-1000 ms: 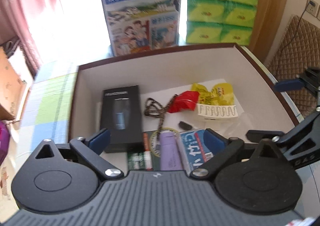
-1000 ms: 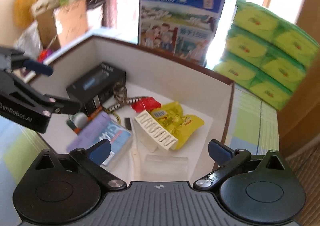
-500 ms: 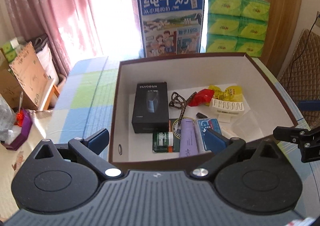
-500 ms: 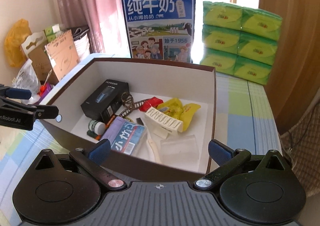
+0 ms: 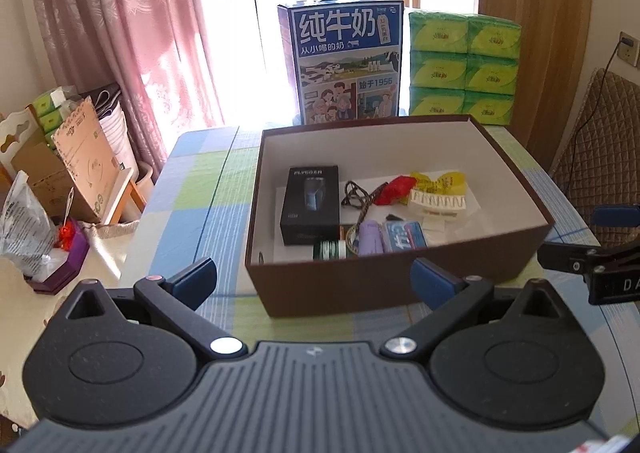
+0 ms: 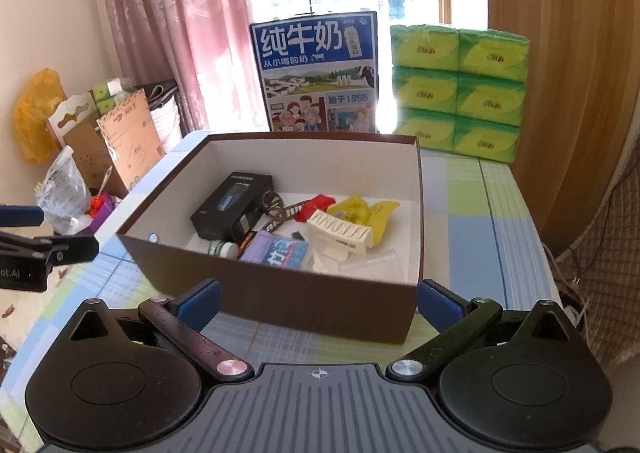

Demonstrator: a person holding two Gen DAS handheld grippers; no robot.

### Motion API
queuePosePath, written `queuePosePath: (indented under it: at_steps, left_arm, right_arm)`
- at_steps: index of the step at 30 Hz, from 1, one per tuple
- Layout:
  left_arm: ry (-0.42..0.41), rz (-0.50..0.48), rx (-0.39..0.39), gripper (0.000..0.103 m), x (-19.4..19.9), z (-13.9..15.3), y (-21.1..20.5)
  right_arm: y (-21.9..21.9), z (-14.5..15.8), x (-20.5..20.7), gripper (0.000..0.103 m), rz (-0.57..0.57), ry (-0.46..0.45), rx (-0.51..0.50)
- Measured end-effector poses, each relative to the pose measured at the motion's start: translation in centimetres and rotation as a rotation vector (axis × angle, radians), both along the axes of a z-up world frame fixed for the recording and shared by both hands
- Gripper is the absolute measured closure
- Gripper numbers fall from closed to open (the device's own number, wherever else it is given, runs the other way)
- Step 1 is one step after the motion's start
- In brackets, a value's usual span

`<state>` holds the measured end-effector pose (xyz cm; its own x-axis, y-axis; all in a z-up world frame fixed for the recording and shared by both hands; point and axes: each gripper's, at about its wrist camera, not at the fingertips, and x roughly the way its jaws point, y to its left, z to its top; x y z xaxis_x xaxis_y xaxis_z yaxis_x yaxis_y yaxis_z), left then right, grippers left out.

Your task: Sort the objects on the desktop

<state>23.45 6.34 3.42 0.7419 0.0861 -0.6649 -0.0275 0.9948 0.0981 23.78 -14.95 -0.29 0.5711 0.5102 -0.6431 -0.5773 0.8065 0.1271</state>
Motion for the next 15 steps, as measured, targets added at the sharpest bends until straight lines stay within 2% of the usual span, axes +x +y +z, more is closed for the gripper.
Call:
queuePosePath:
  at_steps: [15]
  left_arm:
    - [0.017,0.023,-0.021,0.001,-6.6,1.3,-2.2]
  right_arm:
    - [-3.9,1.8,-5.1,0.002,0.014,-0.010,0.006]
